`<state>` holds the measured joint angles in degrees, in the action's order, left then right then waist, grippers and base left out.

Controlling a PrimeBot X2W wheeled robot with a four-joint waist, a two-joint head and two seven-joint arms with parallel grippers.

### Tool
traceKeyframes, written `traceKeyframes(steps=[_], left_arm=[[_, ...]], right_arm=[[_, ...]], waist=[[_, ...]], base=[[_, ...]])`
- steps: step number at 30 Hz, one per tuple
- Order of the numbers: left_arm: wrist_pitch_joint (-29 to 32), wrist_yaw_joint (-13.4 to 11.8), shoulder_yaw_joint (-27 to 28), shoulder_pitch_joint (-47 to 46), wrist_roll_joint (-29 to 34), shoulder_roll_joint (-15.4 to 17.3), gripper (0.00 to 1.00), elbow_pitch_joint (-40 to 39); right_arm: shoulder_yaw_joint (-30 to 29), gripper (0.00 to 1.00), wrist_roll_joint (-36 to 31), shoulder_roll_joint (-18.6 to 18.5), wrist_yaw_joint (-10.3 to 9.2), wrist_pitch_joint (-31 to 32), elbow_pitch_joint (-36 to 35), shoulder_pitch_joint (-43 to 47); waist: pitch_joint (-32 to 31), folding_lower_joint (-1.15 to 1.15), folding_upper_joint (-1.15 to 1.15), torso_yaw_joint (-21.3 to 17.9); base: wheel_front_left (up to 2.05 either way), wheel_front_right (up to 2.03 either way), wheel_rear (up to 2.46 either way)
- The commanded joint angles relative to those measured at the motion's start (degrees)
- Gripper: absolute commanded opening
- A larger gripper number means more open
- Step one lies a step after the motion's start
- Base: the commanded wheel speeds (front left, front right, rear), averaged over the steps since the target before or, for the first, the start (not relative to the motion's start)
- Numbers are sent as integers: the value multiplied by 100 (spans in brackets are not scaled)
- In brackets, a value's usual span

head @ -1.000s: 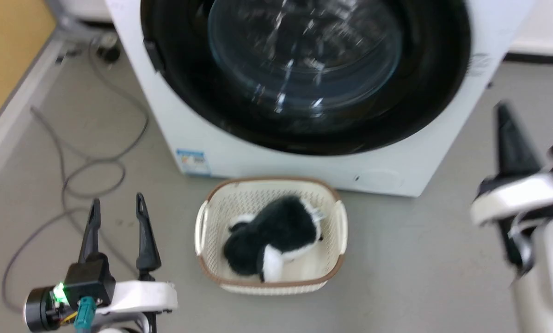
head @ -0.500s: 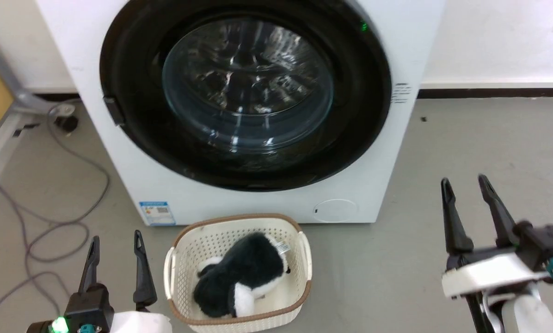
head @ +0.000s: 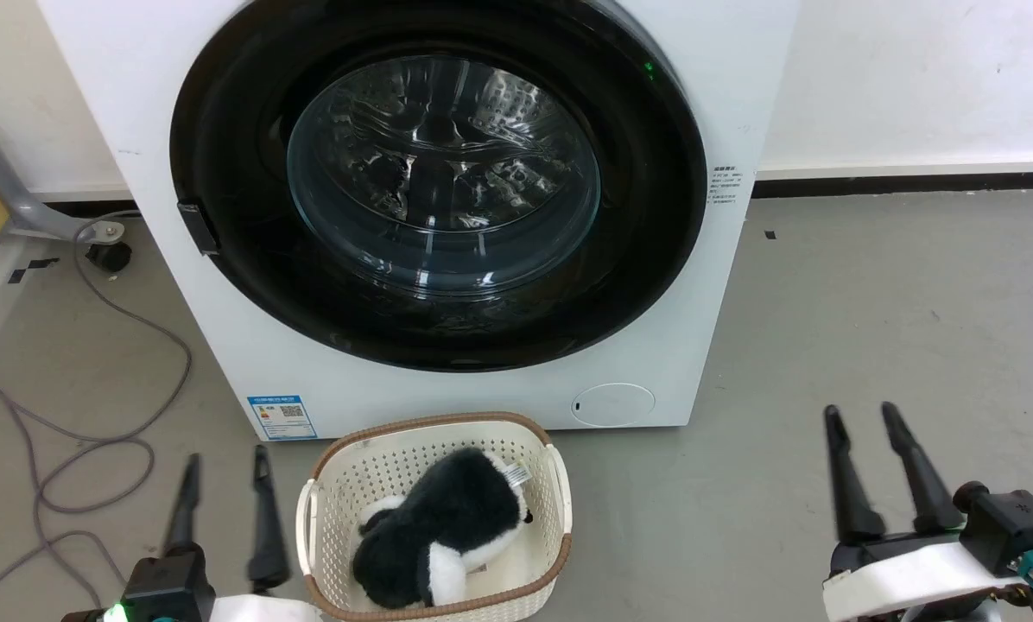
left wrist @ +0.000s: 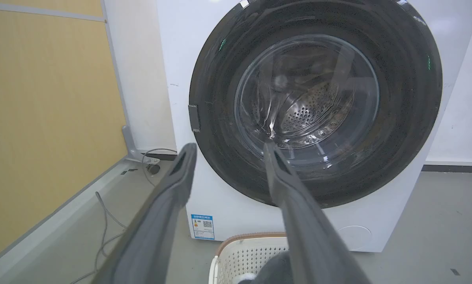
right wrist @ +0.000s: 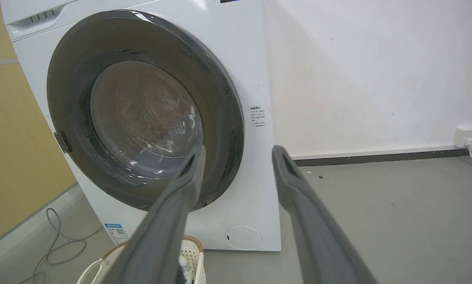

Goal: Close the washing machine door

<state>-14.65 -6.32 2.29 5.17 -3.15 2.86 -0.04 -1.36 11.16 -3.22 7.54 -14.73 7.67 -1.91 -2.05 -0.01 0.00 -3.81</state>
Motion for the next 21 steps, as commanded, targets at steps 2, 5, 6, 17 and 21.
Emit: traceKeyframes(steps=[2, 5, 6, 17, 21], left_arm=[[6, -3, -2, -2, 1, 0, 0, -1], [41, 12, -7, -15, 9, 0, 0, -1], [53, 17, -9, -19, 11, 0, 0, -1], [182, 73, -29, -64, 39, 0, 0, 0], [216, 88, -35, -76, 46, 0, 0, 0]], right_arm=[[-2, 0, -4, 0, 0, 5, -4, 0], [2, 0, -30, 1, 0, 40, -22, 5], [3, 0, -39, 1, 0, 52, -28, 6], [15, 0, -138, 4, -1, 182, -96, 23], [18, 0, -164, 5, -1, 216, -114, 28]], waist=[[1, 1, 0, 1], [5, 1, 0, 10], [7, 1, 0, 13], [25, 1, 0, 47], [30, 1, 0, 56]], base=[[0, 0, 0], [0, 0, 0], [0, 0, 0], [0, 0, 0], [0, 0, 0]])
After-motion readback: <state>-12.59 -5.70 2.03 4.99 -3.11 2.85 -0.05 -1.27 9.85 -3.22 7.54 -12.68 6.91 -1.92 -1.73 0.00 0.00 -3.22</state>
